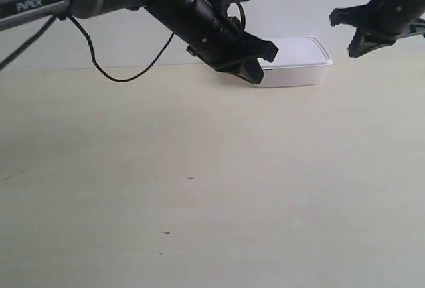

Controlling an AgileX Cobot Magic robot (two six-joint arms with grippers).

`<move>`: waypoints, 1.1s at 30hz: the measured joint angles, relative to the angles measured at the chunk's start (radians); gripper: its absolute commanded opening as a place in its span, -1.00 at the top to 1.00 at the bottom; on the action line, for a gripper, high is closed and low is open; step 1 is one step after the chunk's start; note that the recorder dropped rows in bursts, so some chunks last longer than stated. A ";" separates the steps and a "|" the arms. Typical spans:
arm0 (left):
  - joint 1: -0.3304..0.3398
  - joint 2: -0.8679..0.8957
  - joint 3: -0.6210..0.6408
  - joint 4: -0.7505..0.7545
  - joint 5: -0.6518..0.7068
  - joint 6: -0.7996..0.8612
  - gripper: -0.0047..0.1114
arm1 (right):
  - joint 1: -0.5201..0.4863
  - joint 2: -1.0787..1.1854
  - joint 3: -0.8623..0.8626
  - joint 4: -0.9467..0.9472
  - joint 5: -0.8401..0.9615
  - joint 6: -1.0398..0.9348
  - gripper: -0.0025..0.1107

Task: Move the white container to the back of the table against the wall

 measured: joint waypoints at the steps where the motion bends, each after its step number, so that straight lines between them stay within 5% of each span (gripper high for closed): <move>1: 0.000 -0.027 0.014 0.000 0.002 0.002 0.92 | -0.005 -0.049 0.031 0.004 0.000 -0.011 0.96; 11: 0.000 -0.444 0.453 0.002 -0.151 0.091 0.92 | -0.011 -0.553 0.457 0.023 -0.132 -0.070 0.96; 19: 0.000 -1.056 1.038 0.000 -0.639 0.104 0.92 | -0.014 -1.003 0.827 0.087 -0.206 -0.106 0.96; 24: 0.000 -1.366 1.341 0.000 -0.763 0.104 0.92 | -0.014 -1.316 1.091 0.188 -0.224 -0.173 0.96; 29: 0.000 -1.584 1.559 0.000 -0.811 0.079 0.92 | -0.014 -1.599 1.295 0.258 -0.321 -0.225 0.96; 33: 0.000 -1.636 1.662 0.000 -1.015 0.044 0.92 | -0.014 -1.700 1.400 0.352 -0.535 -0.271 0.96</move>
